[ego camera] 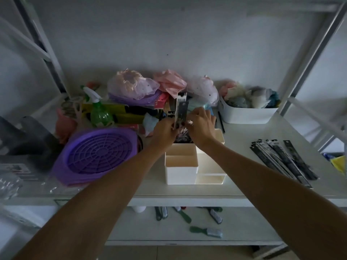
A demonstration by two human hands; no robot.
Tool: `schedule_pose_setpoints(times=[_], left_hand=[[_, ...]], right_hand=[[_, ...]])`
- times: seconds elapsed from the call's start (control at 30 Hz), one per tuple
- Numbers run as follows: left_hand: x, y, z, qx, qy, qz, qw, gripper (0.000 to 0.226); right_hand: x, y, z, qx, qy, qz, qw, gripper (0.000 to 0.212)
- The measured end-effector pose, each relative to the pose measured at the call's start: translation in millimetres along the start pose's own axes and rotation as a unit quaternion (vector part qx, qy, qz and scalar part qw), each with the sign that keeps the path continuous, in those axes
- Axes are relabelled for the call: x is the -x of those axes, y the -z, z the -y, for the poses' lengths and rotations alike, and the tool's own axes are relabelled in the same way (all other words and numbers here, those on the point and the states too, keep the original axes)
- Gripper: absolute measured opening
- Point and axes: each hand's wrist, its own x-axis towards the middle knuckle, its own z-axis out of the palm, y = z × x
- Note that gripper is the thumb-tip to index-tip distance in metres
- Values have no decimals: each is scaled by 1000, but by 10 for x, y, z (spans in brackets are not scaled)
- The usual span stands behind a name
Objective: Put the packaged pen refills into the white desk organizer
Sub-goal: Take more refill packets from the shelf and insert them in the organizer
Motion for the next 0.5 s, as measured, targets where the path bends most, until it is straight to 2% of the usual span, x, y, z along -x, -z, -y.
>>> schedule_pose_setpoints(times=[0.1,0.2,0.27,0.33,0.4,0.5], left_hand=[[83,-67,156,-117,7,47,992,23],[110,-138,168,-216,30,90,972,35],[131,-169,105,-245,59,92,963,42],[157,-204,39,-280,84,94,952,46],[177,-225,-4,-306,103,105,940,47],[205,-220,-42,-308,113,116,937,44]], right_hand=[[78,-88,-55,18,-4,67,998,22],[130,-96,-55,-31,-18,22,999,30],[162,-70,-24,-76,11,-16,997,44],[169,-61,2,-86,59,-17,994,59],[161,-62,14,-65,90,29,993,59],[108,-89,-34,16,147,155,977,53]])
